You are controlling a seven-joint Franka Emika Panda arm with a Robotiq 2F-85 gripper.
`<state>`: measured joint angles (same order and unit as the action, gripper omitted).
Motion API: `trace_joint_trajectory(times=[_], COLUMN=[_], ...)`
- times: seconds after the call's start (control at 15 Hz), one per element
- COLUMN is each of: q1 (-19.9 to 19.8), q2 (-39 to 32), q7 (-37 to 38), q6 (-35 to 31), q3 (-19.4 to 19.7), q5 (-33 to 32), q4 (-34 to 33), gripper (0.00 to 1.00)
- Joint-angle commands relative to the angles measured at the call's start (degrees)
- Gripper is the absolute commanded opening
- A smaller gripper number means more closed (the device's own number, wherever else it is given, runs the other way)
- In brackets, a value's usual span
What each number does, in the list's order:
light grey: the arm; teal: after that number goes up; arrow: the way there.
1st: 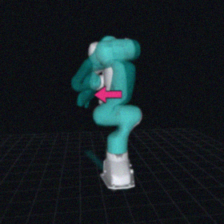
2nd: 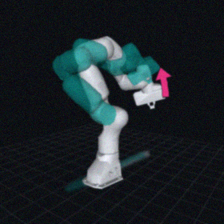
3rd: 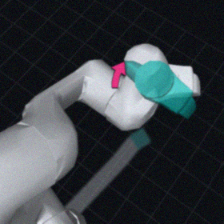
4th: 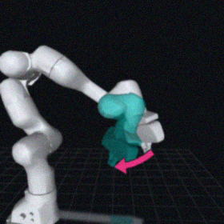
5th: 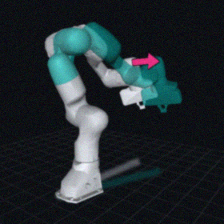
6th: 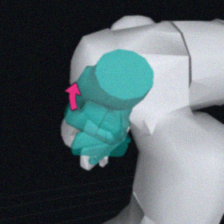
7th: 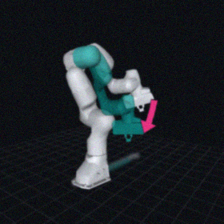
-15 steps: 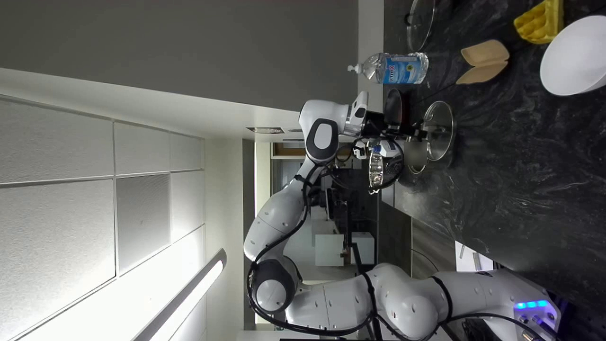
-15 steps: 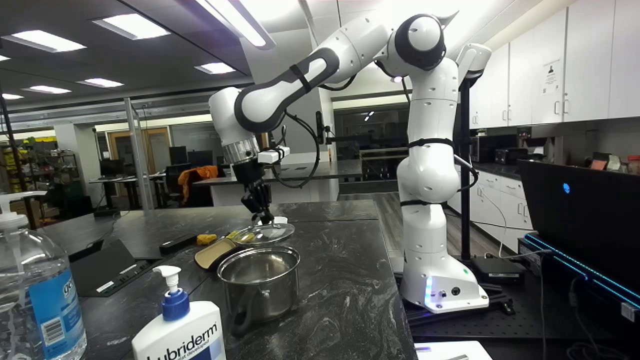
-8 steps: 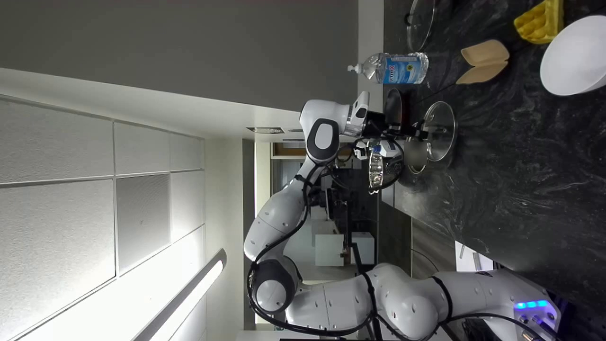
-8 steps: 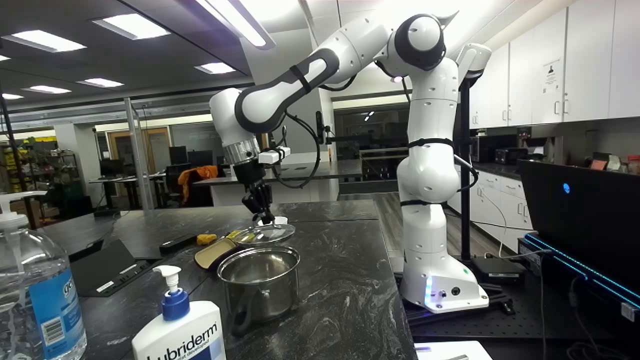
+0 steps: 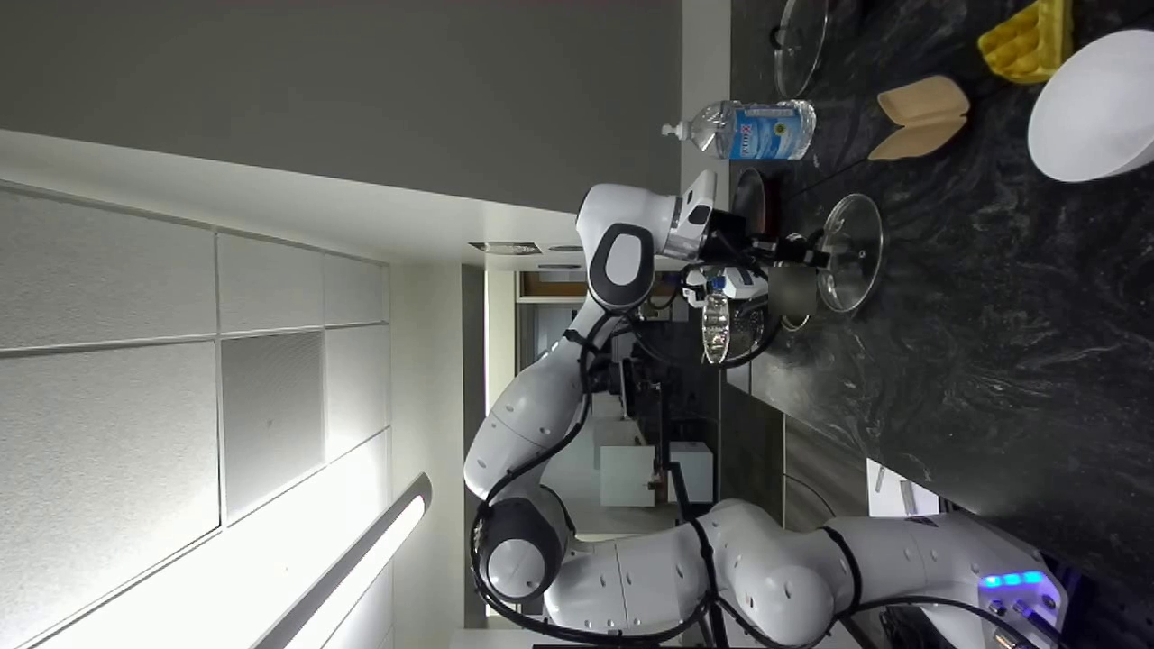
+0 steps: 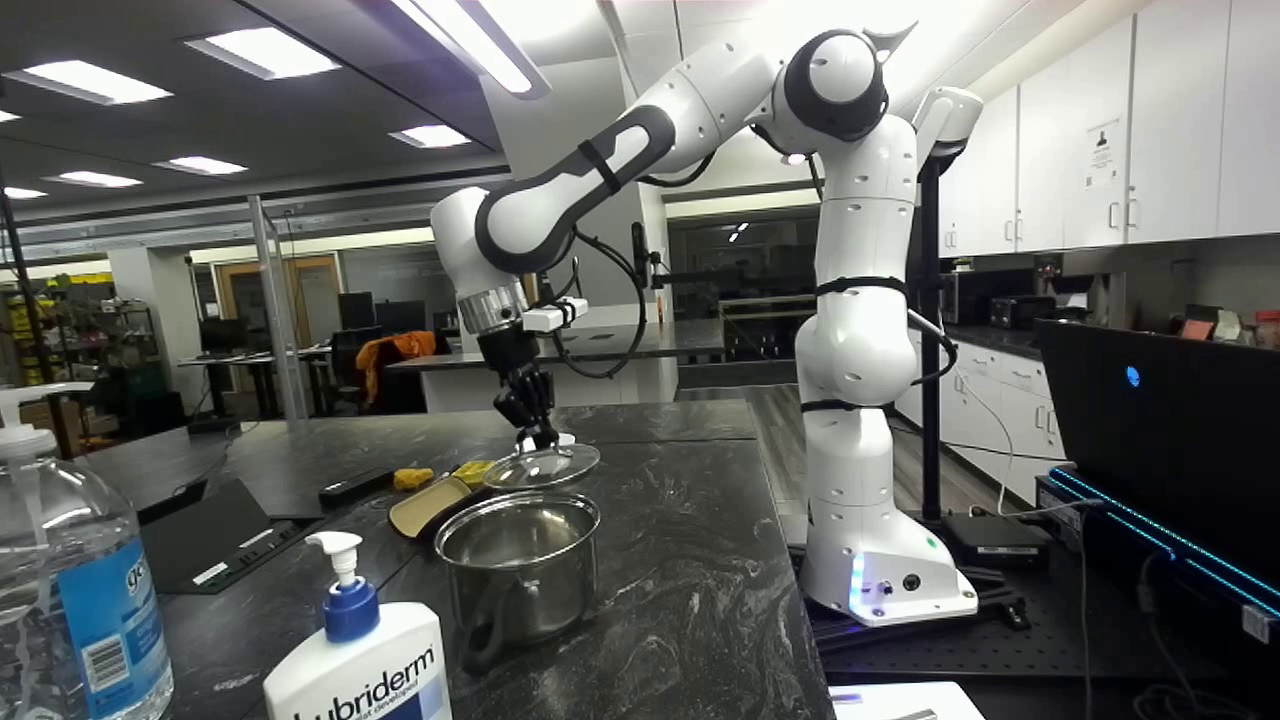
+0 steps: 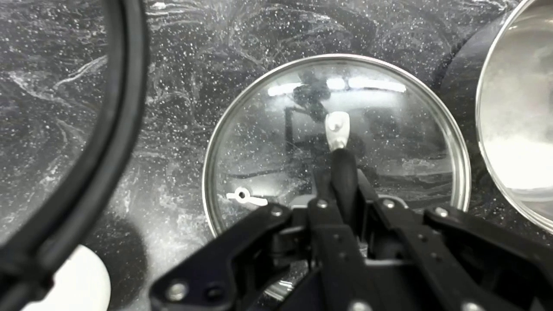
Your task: Remove the glass lid from the silver pot.
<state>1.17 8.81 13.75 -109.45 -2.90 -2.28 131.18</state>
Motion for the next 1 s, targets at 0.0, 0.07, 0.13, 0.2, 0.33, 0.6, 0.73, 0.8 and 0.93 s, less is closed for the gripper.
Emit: trace_joint_trajectory(times=[0.0, 0.07, 0.13, 0.2, 0.33, 0.6, 0.73, 0.8, 0.93], q1=[0.2, 0.3, 0.5, 0.5, 0.6, 0.8, 0.8, 0.7, 0.7], q2=[1.1, 1.2, 1.1, 1.1, 1.2, 1.4, 1.4, 1.6, 1.9], q7=[0.4, 0.5, 0.6, 0.6, 0.6, 0.4, 0.5, 0.7, 0.8], q6=[-0.1, -0.1, -0.3, -0.4, -0.5, -0.6, -1.0, -1.7, -4.0], q3=[-0.4, -0.5, -0.7, -0.8, -1.1, -1.2, -1.2, -1.2, -1.2], q5=[-0.7, -0.9, -0.9, -0.9, -0.9, -0.9, -1.0, -1.1, -1.2], q4=[2.3, 2.9, 3.6, 4.3, 5.4, 6.6, 7.2, 7.6, 8.5], gripper=[0.04, 0.04, 0.04, 0.04, 0.04, 0.04, 0.04, 0.04, 0.04])
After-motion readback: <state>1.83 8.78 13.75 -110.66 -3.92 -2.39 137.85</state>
